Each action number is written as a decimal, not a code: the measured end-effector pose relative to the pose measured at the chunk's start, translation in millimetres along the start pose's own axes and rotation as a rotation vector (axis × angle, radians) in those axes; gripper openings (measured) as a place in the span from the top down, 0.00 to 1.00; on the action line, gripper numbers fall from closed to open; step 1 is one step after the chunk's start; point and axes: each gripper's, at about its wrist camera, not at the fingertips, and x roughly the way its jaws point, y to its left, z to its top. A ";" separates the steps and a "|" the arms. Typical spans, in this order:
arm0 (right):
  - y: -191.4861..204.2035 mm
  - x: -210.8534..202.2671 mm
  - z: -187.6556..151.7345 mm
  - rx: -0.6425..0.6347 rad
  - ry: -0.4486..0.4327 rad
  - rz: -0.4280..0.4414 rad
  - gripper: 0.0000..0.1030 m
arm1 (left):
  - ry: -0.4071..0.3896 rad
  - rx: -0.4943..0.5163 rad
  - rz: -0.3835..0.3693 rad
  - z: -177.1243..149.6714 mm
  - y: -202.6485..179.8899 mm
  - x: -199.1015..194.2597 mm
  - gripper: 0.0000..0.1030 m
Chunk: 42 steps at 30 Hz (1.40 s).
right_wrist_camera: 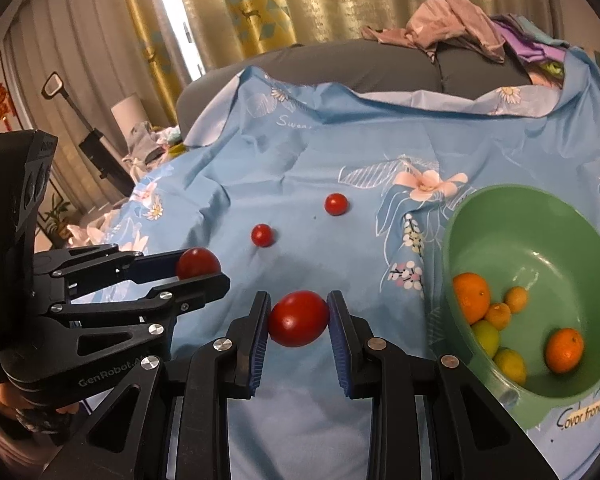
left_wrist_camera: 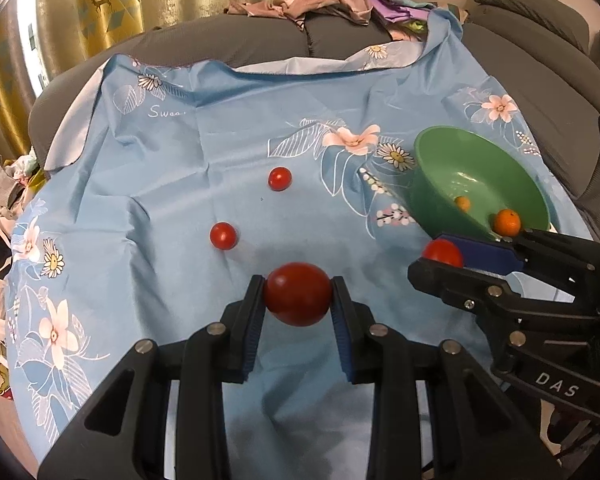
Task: Organize fruits
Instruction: 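Carry both cherry tomatoes with both tools over the green bowl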
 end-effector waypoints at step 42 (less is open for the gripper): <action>-89.1 -51.5 -15.3 0.184 -0.108 -0.118 0.70 | -0.020 0.240 -0.058 41.0 -103.8 16.5 0.69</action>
